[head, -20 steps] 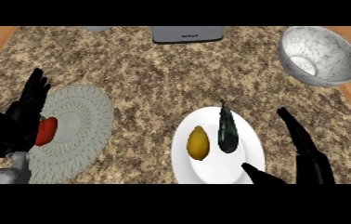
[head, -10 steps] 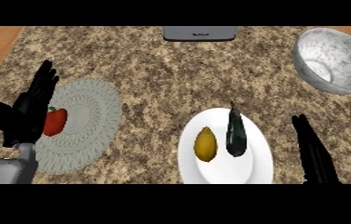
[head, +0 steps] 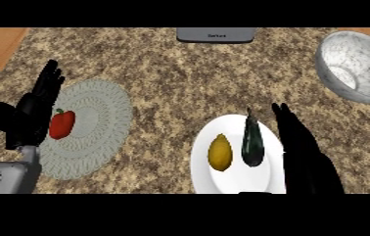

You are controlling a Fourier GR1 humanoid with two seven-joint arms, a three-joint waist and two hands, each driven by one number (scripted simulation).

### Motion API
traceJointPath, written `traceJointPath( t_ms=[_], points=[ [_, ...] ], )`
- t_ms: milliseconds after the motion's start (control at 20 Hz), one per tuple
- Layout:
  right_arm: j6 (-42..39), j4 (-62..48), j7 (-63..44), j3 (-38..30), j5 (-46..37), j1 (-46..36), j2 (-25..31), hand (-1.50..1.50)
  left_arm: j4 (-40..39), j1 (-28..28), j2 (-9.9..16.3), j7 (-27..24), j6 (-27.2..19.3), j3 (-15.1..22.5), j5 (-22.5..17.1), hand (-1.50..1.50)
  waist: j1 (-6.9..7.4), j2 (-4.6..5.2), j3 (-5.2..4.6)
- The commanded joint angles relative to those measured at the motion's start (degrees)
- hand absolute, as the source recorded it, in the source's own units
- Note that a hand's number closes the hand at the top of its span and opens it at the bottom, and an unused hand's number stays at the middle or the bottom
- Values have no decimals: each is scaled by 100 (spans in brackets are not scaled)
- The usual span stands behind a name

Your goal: Pick the lemon from the plate and place it in the bowl

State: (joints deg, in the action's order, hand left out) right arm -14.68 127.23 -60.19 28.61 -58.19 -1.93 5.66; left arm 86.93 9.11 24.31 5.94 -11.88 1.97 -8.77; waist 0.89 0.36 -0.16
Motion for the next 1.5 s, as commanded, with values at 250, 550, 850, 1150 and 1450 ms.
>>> traceJointPath(
  t_ms=[250,550,850,1150,1450],
  points=[
    [-1310,-1288,-985,-474,1294,-907,-554,-150,-182,30,-206,-103,-42,45,132,0,-14,-10,6],
    [-2012,-1951,-990,-895,1754,-990,-560,-150,12,-34,-95,42,-20,-38,153,0,-22,-20,7],
    [-1750,-2750,-808,-820,1537,-1186,-562,-150,38,-301,-126,-309,220,-149,42,0,-13,-31,9],
    [-1349,-2840,-665,-221,684,-1434,-562,-150,-189,-109,-337,-274,58,-152,302,0,-69,-35,13],
    [-761,-3218,-714,76,985,-1074,-563,-150,32,142,-142,220,296,-353,259,0,-72,-36,16]
  ],
)
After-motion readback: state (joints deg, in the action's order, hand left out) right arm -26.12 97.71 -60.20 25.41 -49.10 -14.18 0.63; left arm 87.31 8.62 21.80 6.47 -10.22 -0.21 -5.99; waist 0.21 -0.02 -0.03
